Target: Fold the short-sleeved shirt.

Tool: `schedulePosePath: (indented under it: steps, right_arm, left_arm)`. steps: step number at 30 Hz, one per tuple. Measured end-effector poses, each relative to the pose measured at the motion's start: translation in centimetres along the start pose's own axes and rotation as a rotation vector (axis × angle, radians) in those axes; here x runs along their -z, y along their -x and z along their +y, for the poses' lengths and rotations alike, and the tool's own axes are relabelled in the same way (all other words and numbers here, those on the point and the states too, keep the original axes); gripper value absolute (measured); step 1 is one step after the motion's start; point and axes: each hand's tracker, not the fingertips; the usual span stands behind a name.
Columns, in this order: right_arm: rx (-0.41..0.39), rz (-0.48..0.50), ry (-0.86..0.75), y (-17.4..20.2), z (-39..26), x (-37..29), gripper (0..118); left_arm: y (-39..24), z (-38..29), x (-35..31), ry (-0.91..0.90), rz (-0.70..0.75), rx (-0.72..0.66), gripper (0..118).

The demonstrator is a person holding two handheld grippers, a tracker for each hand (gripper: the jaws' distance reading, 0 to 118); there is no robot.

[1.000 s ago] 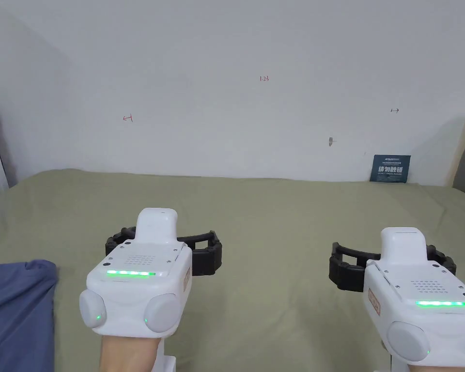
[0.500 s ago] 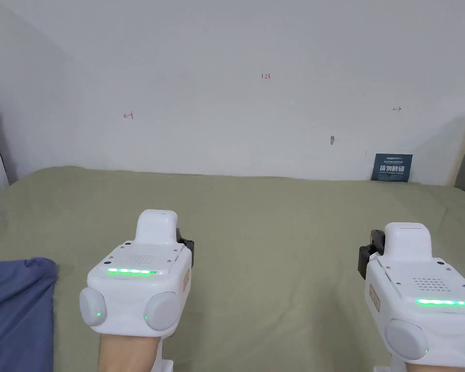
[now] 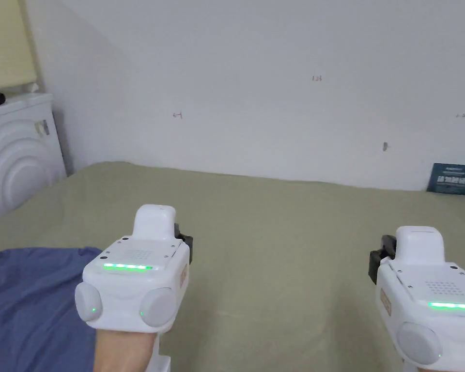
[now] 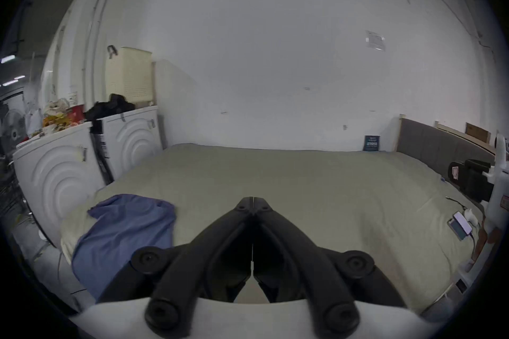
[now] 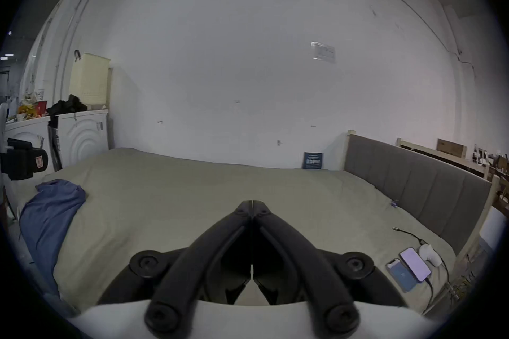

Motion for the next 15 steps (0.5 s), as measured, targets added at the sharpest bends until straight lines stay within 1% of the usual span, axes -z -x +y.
schedulePosePath:
  steps: [4,8,11,15]
  right_arm:
    - [-0.008,0.134,-0.013,6.1,0.4,1.6,0]
    - [0.017,0.281,-0.016,12.3,1.1,2.7,0]
    - [0.029,0.378,-0.017,16.4,1.5,3.0,0]
    - [0.008,0.487,-0.030,20.9,1.7,2.7,0]
  left_arm:
    - [5.7,-0.1,-1.9,0.005,0.130,-0.030,0]
    - [11.6,-0.5,-4.5,0.010,0.276,-0.037,0]
    - [15.4,-0.9,-6.3,0.021,0.377,-0.057,0]
    - [19.5,-1.9,-8.6,0.041,0.477,-0.101,0]
